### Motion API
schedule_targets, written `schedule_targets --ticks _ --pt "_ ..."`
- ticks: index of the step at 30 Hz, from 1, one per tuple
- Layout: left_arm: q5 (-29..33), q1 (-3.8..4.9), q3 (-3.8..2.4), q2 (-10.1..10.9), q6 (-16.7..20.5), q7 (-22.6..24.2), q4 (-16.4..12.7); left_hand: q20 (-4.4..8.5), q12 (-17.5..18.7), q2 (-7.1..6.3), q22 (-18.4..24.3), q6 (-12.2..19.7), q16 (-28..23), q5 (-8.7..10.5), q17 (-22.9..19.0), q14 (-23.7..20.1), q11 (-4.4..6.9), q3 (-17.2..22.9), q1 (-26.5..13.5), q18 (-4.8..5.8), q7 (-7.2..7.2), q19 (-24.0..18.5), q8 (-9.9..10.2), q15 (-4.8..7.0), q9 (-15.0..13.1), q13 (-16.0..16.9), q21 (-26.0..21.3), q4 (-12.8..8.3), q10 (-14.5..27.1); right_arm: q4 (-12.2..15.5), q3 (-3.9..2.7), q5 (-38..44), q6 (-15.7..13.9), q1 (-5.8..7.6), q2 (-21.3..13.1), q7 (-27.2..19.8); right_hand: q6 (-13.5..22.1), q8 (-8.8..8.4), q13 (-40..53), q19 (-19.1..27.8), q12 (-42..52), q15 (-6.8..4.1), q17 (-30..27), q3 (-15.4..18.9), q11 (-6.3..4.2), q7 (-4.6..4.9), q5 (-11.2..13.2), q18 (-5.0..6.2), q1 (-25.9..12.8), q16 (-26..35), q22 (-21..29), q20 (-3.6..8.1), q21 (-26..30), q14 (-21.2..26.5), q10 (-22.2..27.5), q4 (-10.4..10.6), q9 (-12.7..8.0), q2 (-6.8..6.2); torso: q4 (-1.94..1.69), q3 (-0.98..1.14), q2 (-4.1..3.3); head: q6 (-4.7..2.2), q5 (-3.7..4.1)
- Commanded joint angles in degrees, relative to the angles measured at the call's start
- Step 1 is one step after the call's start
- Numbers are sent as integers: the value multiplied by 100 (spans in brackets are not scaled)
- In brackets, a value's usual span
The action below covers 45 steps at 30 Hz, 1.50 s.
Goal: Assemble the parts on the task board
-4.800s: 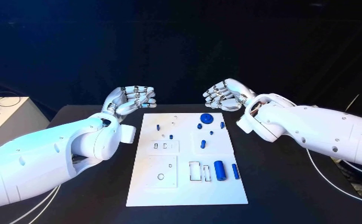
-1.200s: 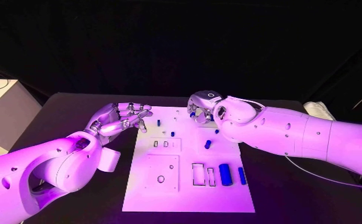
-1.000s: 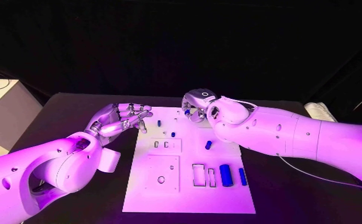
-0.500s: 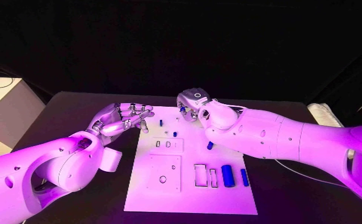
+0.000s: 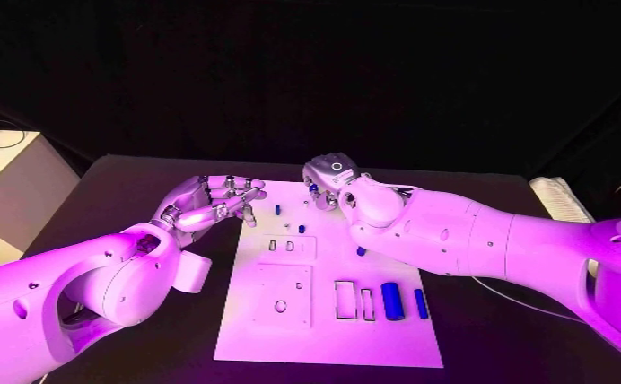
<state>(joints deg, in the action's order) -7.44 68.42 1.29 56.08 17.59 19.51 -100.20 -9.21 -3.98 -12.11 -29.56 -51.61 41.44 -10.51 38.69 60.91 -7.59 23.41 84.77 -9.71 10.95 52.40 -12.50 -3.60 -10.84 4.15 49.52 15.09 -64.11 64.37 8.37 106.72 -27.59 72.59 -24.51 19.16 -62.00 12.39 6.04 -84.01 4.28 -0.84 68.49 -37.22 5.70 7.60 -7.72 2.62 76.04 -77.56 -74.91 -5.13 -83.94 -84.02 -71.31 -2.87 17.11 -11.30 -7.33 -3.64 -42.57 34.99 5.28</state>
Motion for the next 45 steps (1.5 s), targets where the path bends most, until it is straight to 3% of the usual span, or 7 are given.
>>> schedule_targets --ticks 1,11,19,32,45 --pt "-35 11 -6 -16 -109 16 -4 -9 15 -9 -7 2 20 32 7 -39 -18 34 5 -69 32 -47 24 -19 -6 7 39 8 -3 -27 1 118 -11 -9 27 0 -52 17 148 -231 21 -31 5 -6 -225 1 -14 -66 75 -25 -635 39 -24 -225 -255 -35 5 18 -5 -6 -3 -4 -9" --pt "-41 16 -8 -49 -117 7 7 -10 13 -7 -23 0 35 35 10 -48 -18 43 12 -70 32 -61 23 -19 -11 8 62 1 -5 -179 2 -20 29 -14 72 -71 -53 19 150 -229 19 -31 8 -6 -226 0 -14 -65 71 -27 -631 39 -21 -225 -257 -35 7 16 -10 -16 -17 -14 -8" --pt "-47 18 -9 -85 -120 1 34 -10 13 -7 -23 0 35 35 10 -48 -18 43 12 -70 32 -61 23 -19 -11 8 62 1 -5 -349 2 -124 23 -21 145 -147 -55 21 154 -230 13 -31 10 -5 -226 -2 -13 -66 54 -32 -635 39 -24 -226 -259 -31 13 12 -9 -10 -19 8 -40" --pt "-48 36 -11 -87 -110 -8 39 -11 13 -9 -31 2 42 36 11 -52 -20 46 12 -70 34 -69 25 -19 -12 8 73 -1 -3 -257 2 -203 12 -28 151 -196 -59 25 160 -231 6 -31 11 -2 -228 -6 -12 -67 28 -38 -641 40 -27 -226 -265 -22 23 8 -3 -20 -31 19 -41" --pt "-51 41 -12 -93 -109 -19 71 -12 14 -10 -38 4 48 37 11 -56 -21 50 15 -70 35 -75 26 -20 -13 8 83 -4 0 -196 2 -243 -62 -29 125 -206 -59 25 160 -231 6 -31 11 -2 -228 -6 -12 -67 28 -38 -641 40 -27 -226 -265 -22 23 8 -1 -14 -28 38 -64"
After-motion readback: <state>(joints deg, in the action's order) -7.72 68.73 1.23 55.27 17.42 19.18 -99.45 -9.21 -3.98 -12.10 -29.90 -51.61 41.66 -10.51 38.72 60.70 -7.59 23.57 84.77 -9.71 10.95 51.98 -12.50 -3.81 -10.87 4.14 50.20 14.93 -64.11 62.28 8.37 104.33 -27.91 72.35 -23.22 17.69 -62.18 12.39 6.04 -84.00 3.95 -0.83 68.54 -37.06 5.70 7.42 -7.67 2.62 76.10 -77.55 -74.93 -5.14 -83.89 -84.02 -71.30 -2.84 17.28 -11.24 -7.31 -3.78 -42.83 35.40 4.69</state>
